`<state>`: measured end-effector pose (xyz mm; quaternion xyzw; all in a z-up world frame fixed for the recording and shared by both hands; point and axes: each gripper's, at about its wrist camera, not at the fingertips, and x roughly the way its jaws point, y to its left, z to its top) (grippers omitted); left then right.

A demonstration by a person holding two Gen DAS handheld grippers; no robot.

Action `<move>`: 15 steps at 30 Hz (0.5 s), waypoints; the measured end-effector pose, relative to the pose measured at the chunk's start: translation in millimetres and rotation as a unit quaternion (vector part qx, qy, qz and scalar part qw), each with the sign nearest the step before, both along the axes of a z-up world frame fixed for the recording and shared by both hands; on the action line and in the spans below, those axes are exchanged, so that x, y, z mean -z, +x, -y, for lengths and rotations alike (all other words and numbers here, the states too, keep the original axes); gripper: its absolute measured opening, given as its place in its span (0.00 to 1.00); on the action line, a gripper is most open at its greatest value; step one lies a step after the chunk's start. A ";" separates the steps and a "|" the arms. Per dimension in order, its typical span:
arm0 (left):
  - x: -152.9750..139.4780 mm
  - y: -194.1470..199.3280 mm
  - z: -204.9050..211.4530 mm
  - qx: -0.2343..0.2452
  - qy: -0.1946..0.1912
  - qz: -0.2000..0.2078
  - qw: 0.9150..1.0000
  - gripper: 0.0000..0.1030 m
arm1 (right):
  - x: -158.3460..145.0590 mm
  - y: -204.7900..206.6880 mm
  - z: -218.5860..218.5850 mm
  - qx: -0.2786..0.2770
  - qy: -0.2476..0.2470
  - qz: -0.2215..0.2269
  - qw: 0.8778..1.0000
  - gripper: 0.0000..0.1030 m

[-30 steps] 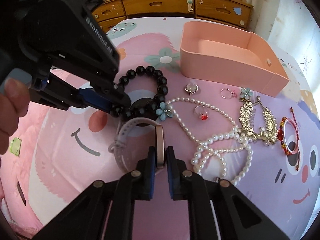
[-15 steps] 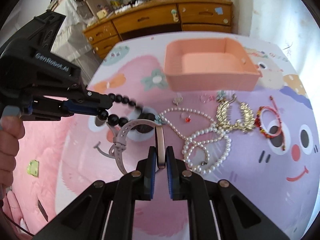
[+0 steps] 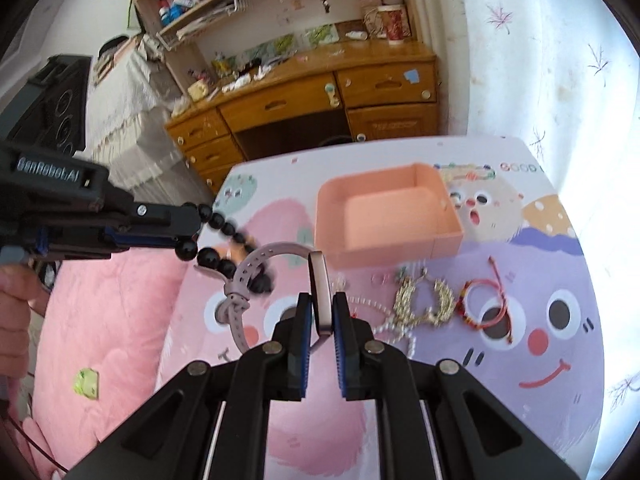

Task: Organize jewelry
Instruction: 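Carry the bracelet with the left gripper while the right gripper carries the watch to the pink box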

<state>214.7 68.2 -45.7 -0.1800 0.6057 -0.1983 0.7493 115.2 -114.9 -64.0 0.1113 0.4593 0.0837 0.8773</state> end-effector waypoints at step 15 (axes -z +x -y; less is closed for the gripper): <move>14.3 72.2 62.1 -0.002 0.048 0.031 0.998 0.12 | 5.3 104.5 73.6 0.020 0.055 0.002 0.998 0.13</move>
